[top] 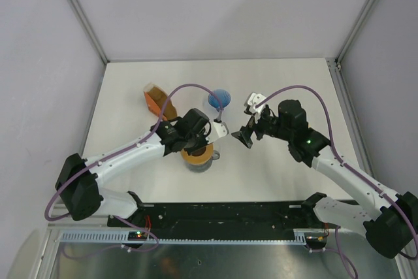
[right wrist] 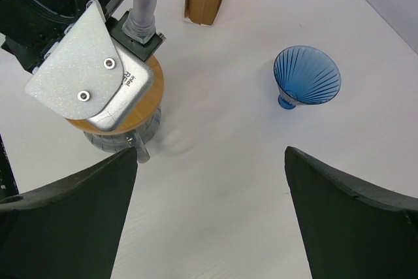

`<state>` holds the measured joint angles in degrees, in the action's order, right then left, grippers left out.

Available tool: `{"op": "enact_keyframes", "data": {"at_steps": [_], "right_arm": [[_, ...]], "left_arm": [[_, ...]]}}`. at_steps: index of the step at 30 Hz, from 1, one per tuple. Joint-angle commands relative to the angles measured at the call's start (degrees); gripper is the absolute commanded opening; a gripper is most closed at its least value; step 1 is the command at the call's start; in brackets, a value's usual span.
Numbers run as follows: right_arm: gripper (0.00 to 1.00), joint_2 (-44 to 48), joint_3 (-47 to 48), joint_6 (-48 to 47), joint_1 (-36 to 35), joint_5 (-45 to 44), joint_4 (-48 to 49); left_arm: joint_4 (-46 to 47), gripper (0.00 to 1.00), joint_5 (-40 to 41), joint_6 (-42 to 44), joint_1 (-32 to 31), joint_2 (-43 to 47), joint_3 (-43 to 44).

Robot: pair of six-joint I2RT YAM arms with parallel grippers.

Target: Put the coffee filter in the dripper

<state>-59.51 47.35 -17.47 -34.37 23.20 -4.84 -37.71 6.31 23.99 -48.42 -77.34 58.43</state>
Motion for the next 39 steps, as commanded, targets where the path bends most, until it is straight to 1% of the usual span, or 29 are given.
{"op": "enact_keyframes", "data": {"at_steps": [1, 5, 7, 10, 19, 26, 34, 38, 39], "right_arm": [[0.99, 1.36, -0.09, 0.81, 0.27, 0.92, 2.04], [0.99, 1.53, -0.09, 0.84, 0.31, 1.06, 1.96], [0.99, 1.64, -0.07, 0.86, 0.37, 1.01, 1.90], [0.99, 1.56, -0.07, 0.97, 0.54, 0.83, 2.02], [0.99, 0.74, -0.07, 2.74, 1.58, -0.76, 4.13], [0.99, -0.95, -0.10, 9.52, 5.06, -2.47, 9.54], [0.99, -2.92, -0.12, 11.95, 6.49, -2.64, 12.43], [0.99, -4.49, -0.08, 16.31, 8.30, -4.71, 15.45], [0.99, -5.06, -0.07, 18.96, 8.94, -4.94, 16.56]], "left_arm": [[1.77, 0.01, -1.36, -0.34, -0.36, 1.02, -0.64], [1.69, 0.04, -2.36, -0.20, -0.36, 0.84, -1.34], [1.62, 0.08, -1.94, -0.13, -0.36, 1.06, -1.53], [1.51, 0.18, -0.91, -0.13, -0.42, 1.61, -1.32], [-0.29, 0.39, 2.28, -1.02, -0.37, 2.30, 0.94], [-0.82, 0.45, 4.53, -0.83, -0.36, 2.87, 3.54], [-0.93, 0.48, 3.42, -1.38, -0.36, 3.56, 6.41], [-0.88, 0.51, 3.63, -1.75, 0.82, 4.21, 7.86], [-0.83, 0.53, 3.59, -2.10, 1.42, 4.43, 8.11]]}}
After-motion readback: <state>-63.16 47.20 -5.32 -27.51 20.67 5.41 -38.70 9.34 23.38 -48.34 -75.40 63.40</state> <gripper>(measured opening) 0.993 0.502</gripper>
